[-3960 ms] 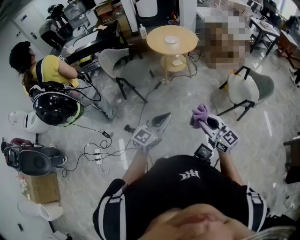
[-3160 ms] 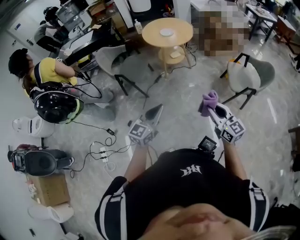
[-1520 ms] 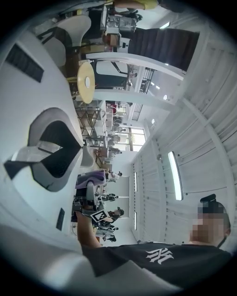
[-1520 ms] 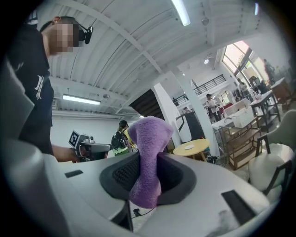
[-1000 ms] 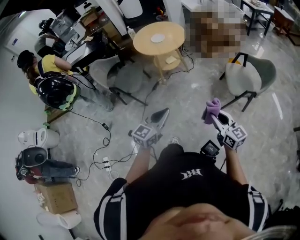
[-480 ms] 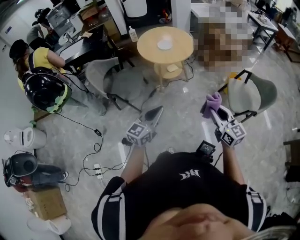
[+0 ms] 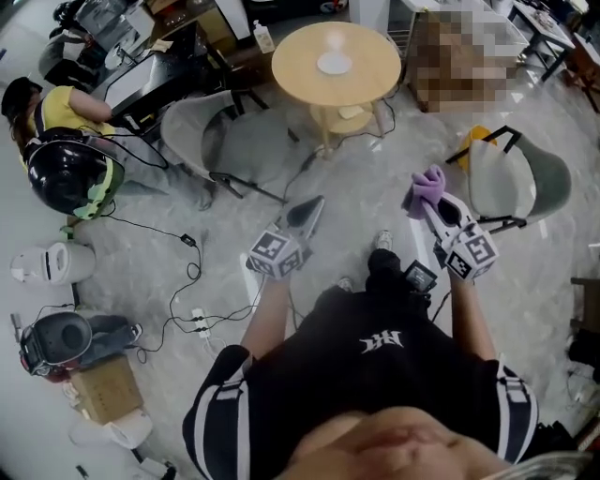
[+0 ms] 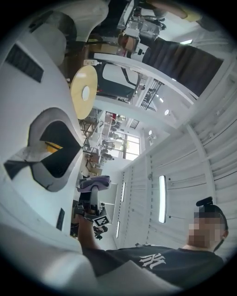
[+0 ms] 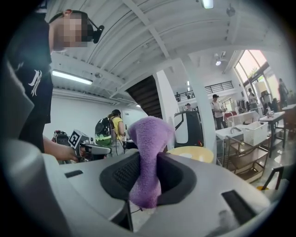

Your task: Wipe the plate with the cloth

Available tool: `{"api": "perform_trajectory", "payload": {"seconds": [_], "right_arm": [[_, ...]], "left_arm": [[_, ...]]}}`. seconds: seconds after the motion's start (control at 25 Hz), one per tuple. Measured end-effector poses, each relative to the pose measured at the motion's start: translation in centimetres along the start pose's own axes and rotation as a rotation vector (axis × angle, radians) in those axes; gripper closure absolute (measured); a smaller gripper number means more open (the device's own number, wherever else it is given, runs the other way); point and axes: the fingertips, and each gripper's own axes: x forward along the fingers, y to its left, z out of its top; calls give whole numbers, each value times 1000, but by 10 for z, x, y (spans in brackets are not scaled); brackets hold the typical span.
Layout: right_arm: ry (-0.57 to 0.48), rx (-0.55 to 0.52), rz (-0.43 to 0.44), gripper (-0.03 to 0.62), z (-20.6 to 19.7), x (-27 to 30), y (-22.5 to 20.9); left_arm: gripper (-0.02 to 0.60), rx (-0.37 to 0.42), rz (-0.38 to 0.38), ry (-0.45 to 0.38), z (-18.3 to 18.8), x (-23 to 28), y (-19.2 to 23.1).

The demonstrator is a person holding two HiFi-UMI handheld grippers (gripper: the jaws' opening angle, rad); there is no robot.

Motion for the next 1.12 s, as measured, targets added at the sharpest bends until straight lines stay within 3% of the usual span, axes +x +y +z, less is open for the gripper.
{"api": "perform_trajectory", "payload": {"seconds": [0.16,0.52,0.68,0.92,1.12], "right_arm": [[-16,19,25,499,-5,26,-44],[-41,-28,111,499,18,79,-142],[-21,-19,158,499,17,99,-168],[-12,-6,171,499,14,131,-189],[15,-21,156,499,13,157,-202]], "left_arm": [[571,-5,46,33,-3,28,14],[571,20,144,53,47,112,53],[571,17,155,61,59,147,57],[571,-38,166,111,39,163,69],[571,-76,149,62,42,181,106]]}}
